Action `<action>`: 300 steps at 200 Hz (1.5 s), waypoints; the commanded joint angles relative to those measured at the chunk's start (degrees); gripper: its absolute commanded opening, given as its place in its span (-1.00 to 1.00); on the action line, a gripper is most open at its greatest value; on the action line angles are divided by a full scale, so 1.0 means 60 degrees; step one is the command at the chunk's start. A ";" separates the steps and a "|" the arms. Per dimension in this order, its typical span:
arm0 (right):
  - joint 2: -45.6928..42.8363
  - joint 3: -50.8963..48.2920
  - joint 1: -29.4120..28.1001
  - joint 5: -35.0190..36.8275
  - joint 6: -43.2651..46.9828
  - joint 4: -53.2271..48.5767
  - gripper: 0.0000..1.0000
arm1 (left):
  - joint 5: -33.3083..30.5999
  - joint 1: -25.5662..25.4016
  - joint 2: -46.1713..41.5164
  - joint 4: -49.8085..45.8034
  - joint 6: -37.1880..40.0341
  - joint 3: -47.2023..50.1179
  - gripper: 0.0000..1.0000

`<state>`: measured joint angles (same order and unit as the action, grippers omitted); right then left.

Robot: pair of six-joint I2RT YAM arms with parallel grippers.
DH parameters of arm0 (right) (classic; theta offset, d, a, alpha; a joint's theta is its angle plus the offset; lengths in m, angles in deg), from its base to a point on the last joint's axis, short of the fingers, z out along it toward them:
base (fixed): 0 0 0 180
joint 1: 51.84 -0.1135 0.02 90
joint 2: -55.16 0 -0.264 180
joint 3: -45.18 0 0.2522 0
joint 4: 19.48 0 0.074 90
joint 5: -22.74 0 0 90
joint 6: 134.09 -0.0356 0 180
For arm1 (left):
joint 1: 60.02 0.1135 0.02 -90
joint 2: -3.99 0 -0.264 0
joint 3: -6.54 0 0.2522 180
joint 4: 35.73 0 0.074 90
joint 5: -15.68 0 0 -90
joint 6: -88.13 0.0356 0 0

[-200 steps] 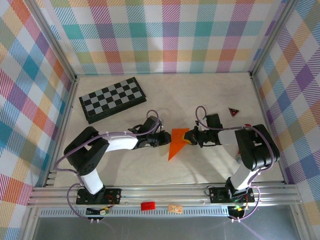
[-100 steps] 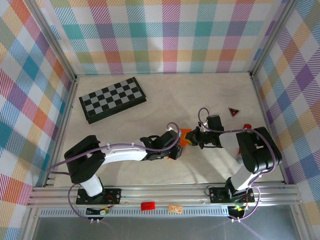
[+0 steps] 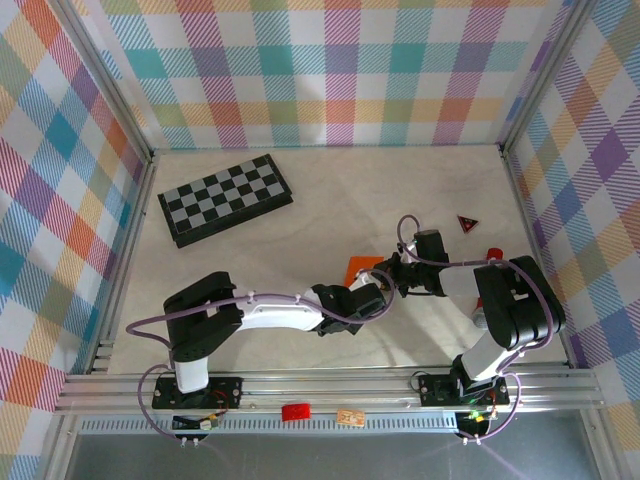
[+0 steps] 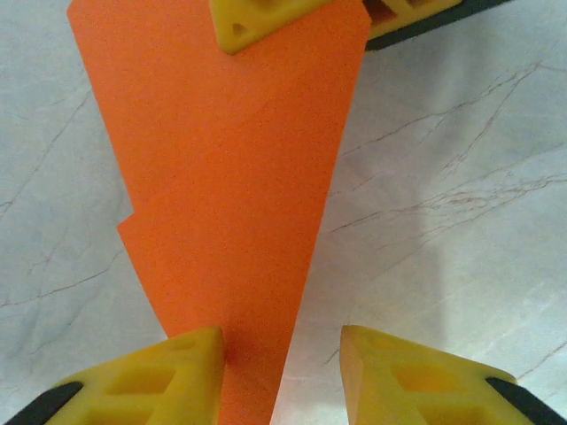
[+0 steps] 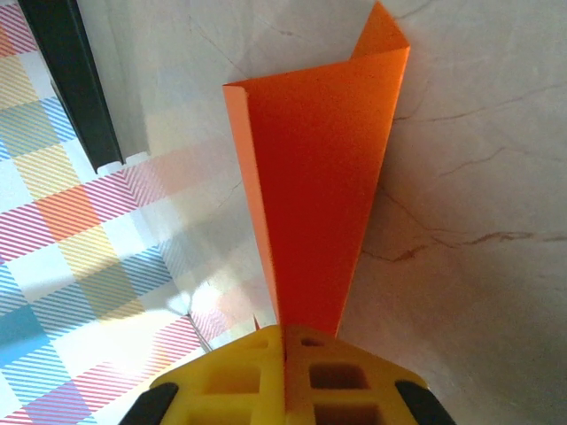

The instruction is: Fold a paper plane with a square sheet of paper (pick it up from the middle)

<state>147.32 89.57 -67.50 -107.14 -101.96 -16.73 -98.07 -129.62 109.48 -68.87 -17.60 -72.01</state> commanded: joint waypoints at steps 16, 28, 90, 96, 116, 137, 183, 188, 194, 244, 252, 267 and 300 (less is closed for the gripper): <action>-0.0202 -0.0096 0.0061 -0.0030 -0.0065 0.0071 -0.92 | -0.0890 -0.0210 0.0318 -0.0575 0.0423 -0.0413 -0.24; -0.0204 -0.0096 0.0063 -0.0048 -0.0068 0.0066 -0.92 | -0.1034 -0.0249 0.0417 -0.0671 0.0424 -0.0501 -0.26; -0.0213 -0.0086 0.0054 -0.0022 -0.0074 0.0059 -0.92 | -0.1418 -0.0304 0.0562 -0.0830 0.0438 -0.0678 -0.40; -0.0218 -0.0087 0.0061 -0.0020 -0.0078 0.0060 -0.92 | -0.1418 -0.0313 0.0560 -0.0815 0.0442 -0.0667 -0.41; -0.0199 -0.0096 0.0061 -0.0019 -0.0082 0.0060 -0.92 | -0.1502 -0.0314 0.0575 -0.0856 0.0475 -0.0700 -0.44; -0.0218 -0.0096 0.0061 -0.0004 -0.0079 0.0060 -0.92 | -0.1586 -0.0317 0.0617 -0.0916 0.0496 -0.0715 -0.45; -0.0163 -0.0066 0.0061 -0.0019 -0.0111 0.0104 -0.93 | -0.1764 -0.0323 0.0611 -0.1032 0.0614 -0.0701 -0.50; -0.0163 -0.0066 0.0061 -0.0019 -0.0111 0.0103 -0.93 | -0.1769 -0.0322 0.0593 -0.1033 0.0636 -0.0700 -0.51; -0.0155 -0.0072 0.0069 -0.0019 -0.0111 0.0104 -0.93 | -0.1791 -0.0323 0.0592 -0.1033 0.0643 -0.0700 -0.53; -0.0166 -0.0096 0.0065 -0.0031 -0.0153 0.0162 -0.93 | -0.1733 -0.0309 0.0562 -0.0973 0.0643 -0.0744 -0.60; -0.0170 -0.0096 0.0071 -0.0026 -0.0155 0.0158 -0.92 | -0.1726 -0.0316 0.0542 -0.0946 0.0632 -0.0758 -0.59; -0.0165 -0.0096 0.0067 -0.0033 -0.0132 0.0152 -0.93 | -0.1675 -0.0310 0.0523 -0.0883 0.0629 -0.0773 -0.58; -0.0126 -0.0096 0.0062 -0.0033 -0.0151 0.0191 -0.93 | -0.1565 -0.0310 0.0491 -0.0755 0.0615 -0.0828 -0.54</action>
<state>147.30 89.57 -67.50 -107.12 -102.20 -16.51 -106.98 -130.87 112.65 -73.33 -14.21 -75.53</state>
